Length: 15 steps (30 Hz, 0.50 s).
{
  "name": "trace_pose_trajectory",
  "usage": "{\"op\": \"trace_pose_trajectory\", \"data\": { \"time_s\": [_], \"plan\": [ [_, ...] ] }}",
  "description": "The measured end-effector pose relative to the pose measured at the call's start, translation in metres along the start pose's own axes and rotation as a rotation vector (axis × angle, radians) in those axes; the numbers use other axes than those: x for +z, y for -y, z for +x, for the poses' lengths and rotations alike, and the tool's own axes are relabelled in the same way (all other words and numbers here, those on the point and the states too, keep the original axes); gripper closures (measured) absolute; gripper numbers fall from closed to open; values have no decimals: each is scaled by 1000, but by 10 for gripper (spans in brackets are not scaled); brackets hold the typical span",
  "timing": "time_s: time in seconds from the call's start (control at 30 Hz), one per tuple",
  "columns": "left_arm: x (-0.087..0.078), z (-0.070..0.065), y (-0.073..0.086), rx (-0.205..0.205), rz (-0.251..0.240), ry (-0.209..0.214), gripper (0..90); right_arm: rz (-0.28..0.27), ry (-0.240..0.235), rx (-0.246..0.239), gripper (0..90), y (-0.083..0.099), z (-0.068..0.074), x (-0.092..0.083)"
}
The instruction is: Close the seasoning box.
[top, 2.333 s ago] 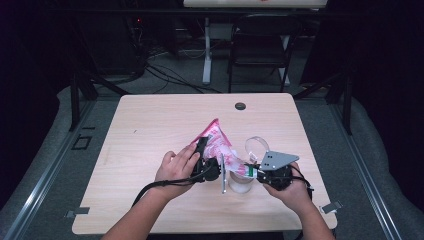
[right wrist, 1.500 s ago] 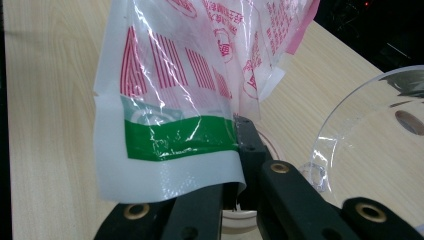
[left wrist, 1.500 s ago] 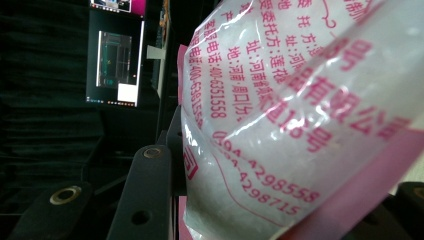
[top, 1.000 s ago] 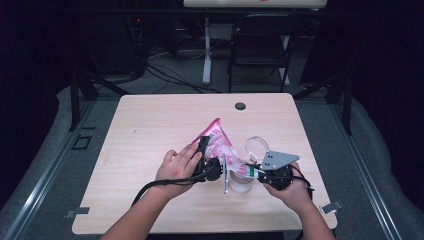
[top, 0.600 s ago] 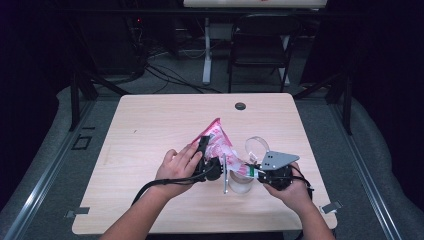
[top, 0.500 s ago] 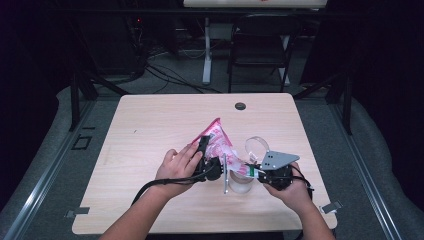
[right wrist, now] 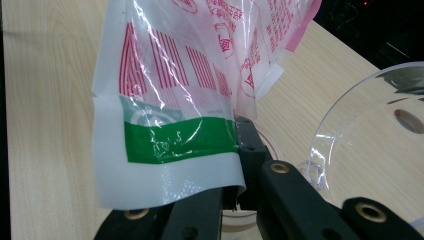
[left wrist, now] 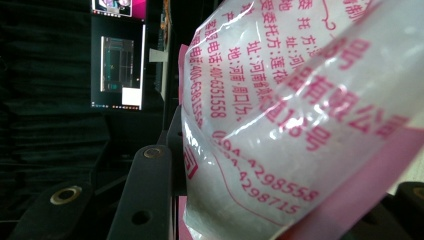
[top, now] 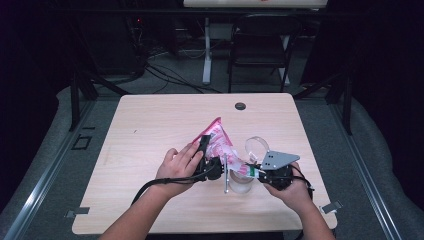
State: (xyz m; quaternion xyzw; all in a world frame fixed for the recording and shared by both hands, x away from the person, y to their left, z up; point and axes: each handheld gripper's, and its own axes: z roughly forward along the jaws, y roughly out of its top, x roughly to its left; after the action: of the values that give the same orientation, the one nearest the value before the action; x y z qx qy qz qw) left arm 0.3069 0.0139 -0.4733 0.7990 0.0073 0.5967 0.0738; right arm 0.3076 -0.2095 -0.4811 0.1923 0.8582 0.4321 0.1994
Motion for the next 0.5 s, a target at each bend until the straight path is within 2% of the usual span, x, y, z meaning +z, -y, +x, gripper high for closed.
{"op": "trace_pose_trajectory", "data": {
  "time_s": [0.5],
  "plan": [
    [0, 1, -1, 3, -4, -2, 640, 1, 1, 1, 900, 0, -1, 0]
  ]
}}
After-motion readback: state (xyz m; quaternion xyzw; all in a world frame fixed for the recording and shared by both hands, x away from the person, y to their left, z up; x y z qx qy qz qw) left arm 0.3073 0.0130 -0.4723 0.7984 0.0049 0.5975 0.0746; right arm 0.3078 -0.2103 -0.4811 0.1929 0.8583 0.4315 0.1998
